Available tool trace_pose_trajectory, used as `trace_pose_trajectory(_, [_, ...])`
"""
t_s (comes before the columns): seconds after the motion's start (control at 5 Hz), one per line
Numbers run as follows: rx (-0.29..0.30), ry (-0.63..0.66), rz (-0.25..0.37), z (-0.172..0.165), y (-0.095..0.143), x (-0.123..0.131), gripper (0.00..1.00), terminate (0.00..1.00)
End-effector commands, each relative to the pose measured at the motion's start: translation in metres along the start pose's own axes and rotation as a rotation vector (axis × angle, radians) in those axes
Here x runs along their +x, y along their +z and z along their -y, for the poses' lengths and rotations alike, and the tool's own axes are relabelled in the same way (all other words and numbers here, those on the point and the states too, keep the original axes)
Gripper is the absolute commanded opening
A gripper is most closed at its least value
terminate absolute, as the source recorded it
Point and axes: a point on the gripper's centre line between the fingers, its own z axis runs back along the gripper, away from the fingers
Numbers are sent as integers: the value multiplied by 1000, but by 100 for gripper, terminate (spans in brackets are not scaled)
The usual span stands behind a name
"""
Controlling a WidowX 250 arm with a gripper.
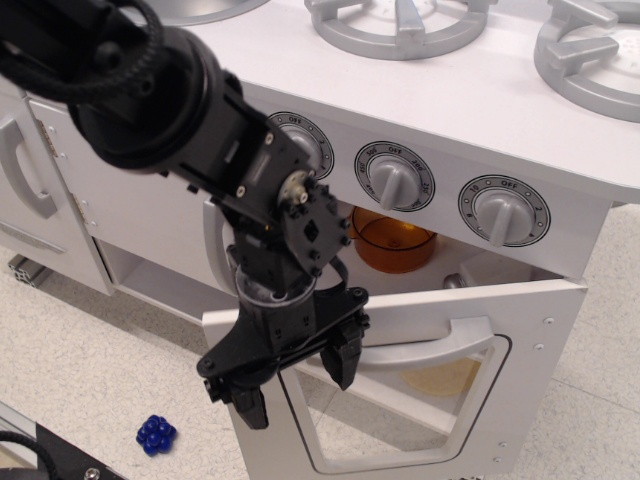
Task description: Open oven
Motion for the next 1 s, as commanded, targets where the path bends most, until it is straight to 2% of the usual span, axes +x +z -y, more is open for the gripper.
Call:
trace_pose_trajectory(0.0, [-89,-111,134,21,50,24,100,0])
trace_pose_trajectory(0.2, [-100,-131,128,27,61,44,100,0])
trace_pose_trajectory(0.4, [-84,-92,190,34,51,62,100,0])
trace_pose_trajectory(0.6, [-83,-83,188,38,25,71,100,0])
trace_pose_trajectory(0.8, [-98,-79,148,40,-1,71,100,0])
